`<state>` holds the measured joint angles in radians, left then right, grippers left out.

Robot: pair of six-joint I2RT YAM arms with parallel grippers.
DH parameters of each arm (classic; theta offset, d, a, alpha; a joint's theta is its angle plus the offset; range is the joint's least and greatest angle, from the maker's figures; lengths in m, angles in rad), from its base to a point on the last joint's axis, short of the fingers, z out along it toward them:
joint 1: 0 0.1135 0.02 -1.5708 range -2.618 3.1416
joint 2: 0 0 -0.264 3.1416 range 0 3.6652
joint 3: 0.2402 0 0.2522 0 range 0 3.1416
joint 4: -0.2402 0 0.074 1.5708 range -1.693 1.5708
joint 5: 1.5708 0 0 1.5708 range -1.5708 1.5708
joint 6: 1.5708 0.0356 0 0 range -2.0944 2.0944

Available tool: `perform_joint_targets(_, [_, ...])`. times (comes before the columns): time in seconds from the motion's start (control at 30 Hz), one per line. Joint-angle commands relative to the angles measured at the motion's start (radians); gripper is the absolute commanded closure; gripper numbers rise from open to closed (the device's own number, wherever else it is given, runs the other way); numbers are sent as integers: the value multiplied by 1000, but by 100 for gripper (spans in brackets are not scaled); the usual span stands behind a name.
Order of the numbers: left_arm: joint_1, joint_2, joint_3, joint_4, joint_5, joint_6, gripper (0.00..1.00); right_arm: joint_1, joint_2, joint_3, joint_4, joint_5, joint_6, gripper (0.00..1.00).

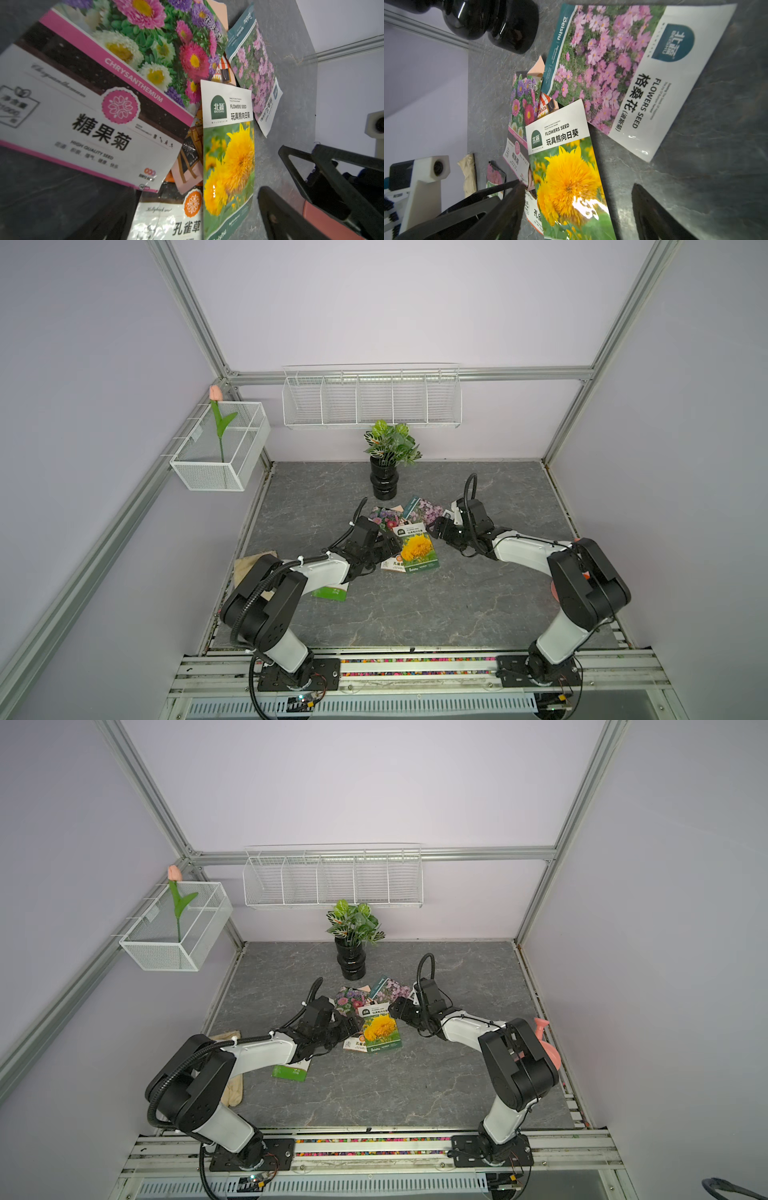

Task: Arrange the seed packets in a row
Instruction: Move the seed packet to the center of the board, then pick up the seed packet from the center of the board.

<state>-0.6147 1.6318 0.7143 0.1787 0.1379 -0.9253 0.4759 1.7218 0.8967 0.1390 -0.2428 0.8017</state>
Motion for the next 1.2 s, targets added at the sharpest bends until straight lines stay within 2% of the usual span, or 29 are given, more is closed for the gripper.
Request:
perform_joint_targets(0.0, [-2, 59, 47, 67, 24, -21, 6, 7, 44, -12, 77, -106, -25, 18])
perform_joint_targets(0.3, [-5, 314, 187, 219, 115, -81, 14, 4, 162, -10, 144, -150, -15, 20])
perform_joint_targets(0.47, [-5, 412, 300, 252, 167, -102, 25, -23, 144, -12, 155, -129, -19, 26])
perform_joint_targets(0.57, [-4, 393, 339, 195, 153, -64, 32, -51, 106, -12, 154, -114, -24, 34])
perform_joint_targets(0.8, [-5, 319, 347, 111, 147, -6, 38, -97, 27, -52, 159, -111, -54, 88])
perform_joint_targets(0.83, [-6, 315, 343, 111, 152, -6, 38, -101, 25, -50, 159, -117, -52, 93])
perform_joint_targets(0.97, [-5, 294, 328, 116, 177, -5, 43, -115, 11, -68, 190, -141, -46, 93])
perform_joint_targets(1.07, [-5, 278, 309, 166, 216, -18, 52, -125, -3, -97, 237, -162, -29, 93])
perform_joint_targets(1.17, [-6, 273, 310, 202, 252, -34, 69, -127, -24, -117, 249, -162, -27, 93])
